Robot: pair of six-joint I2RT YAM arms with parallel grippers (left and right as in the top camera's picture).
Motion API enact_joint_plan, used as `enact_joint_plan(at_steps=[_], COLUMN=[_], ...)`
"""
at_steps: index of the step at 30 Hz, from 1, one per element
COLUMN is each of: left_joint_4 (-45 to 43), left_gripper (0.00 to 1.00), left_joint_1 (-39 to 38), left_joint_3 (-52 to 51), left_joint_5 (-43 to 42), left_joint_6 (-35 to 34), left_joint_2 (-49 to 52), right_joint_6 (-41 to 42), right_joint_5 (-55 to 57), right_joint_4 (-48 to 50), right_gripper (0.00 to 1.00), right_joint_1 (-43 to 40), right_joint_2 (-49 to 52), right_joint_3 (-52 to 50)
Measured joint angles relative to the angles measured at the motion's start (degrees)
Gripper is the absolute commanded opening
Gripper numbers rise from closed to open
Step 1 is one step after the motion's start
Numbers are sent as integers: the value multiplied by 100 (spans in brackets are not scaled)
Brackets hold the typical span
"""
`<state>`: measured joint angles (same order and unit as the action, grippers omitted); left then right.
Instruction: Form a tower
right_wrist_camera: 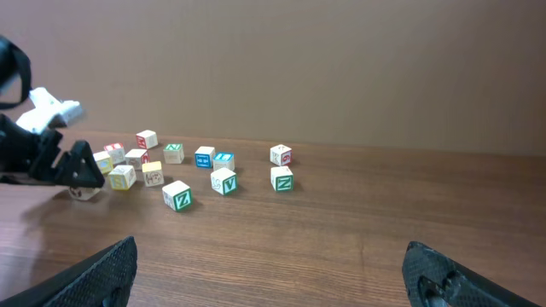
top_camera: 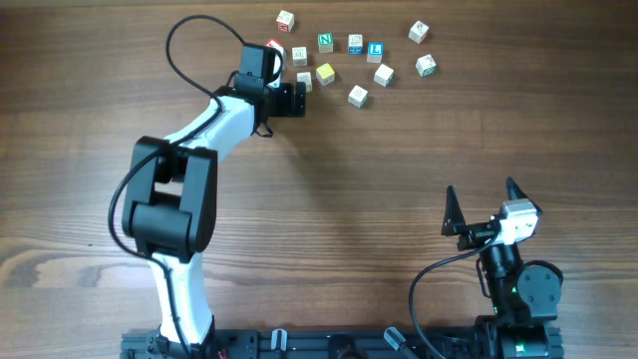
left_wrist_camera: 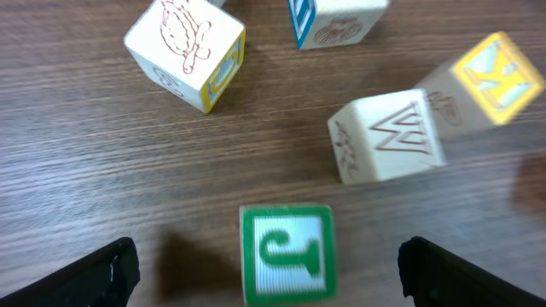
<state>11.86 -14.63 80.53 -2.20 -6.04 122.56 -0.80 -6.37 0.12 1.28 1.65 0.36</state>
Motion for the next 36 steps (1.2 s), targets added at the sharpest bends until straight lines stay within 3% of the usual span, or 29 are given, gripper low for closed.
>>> enact_joint_plan(at_steps=[3, 6, 11, 23, 30, 36], left_joint_4=[-323, -529, -643, -348, 46, 1147], left_gripper=[85, 59, 27, 17, 22, 22], left_joint_1=[0, 0, 0, -192, -254, -704], left_joint_3=[0, 0, 0, 44, 42, 22], left_joint_5=[42, 46, 46, 85, 87, 87], left_joint_6=[44, 101, 125, 105, 105, 61], left_joint_2=[175, 227, 232, 136, -149, -1547], right_joint_6=[0, 0, 0, 0, 0, 0], right_joint_5=[0, 0, 0, 0, 0, 0], right_joint_4=[2, 2, 2, 2, 2, 4], right_gripper=[100, 100, 100, 100, 100, 100], right_joint_1=[0, 0, 0, 0, 0, 0], right_joint_2=[0, 0, 0, 0, 0, 0], right_joint_3=[0, 0, 0, 0, 0, 0])
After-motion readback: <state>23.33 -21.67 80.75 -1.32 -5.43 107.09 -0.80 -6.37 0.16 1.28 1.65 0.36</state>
